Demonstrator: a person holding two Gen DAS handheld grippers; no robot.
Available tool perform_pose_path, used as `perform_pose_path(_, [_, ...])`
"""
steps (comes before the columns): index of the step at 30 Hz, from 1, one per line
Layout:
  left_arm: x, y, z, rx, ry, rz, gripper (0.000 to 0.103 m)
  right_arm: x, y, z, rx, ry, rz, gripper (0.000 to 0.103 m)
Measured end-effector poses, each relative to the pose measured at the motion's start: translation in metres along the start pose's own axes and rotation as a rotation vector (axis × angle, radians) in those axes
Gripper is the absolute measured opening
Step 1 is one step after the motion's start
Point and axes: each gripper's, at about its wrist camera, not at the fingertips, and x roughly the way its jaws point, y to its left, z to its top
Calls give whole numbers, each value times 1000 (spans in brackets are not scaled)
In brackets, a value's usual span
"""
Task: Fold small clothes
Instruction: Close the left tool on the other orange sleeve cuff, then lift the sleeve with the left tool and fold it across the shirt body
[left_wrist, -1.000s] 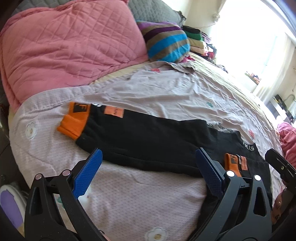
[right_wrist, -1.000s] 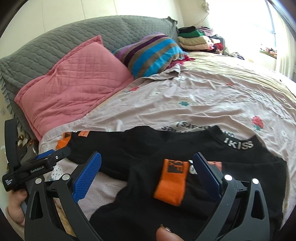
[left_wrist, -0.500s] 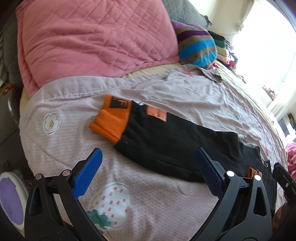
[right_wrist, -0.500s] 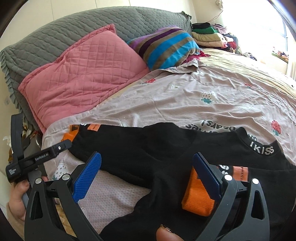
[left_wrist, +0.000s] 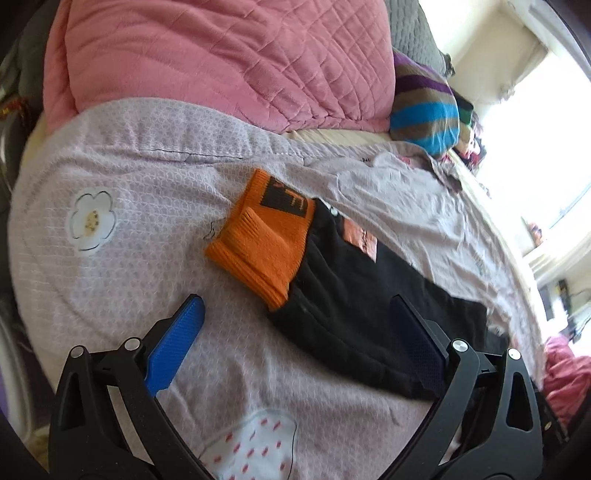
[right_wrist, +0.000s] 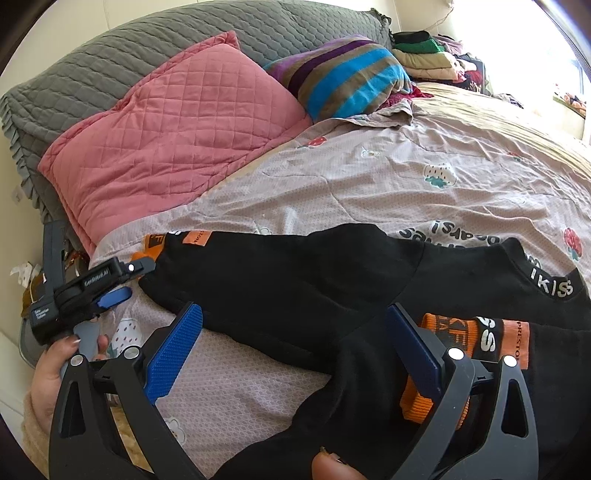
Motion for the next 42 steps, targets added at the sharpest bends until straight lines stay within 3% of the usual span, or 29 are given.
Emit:
perform_pose_path(3, [5, -1, 5, 15, -6, 15, 65, 2, -3, -1, 12, 4, 0, 98])
perform_pose_path(5, [11, 0, 9, 13, 9, -6, 45, 3, -4, -2, 24, 6, 2, 98])
perform_pose_path(7, [19, 1, 12, 9, 28, -16, 37, 3, -5, -2, 29, 6, 3, 98])
perform_pose_path(11, [27, 0, 17, 34, 40, -35, 10, 3, -4, -3, 31, 11, 4, 98])
perform_pose_path(33, [-39, -43, -3, 127, -90, -220, 7, -35, -59, -36, 174, -6, -68, 98])
perform_pose_path(42, [-69, -94, -16, 221, -129, -303, 7, -61, -80, -44, 228, -40, -87, 98])
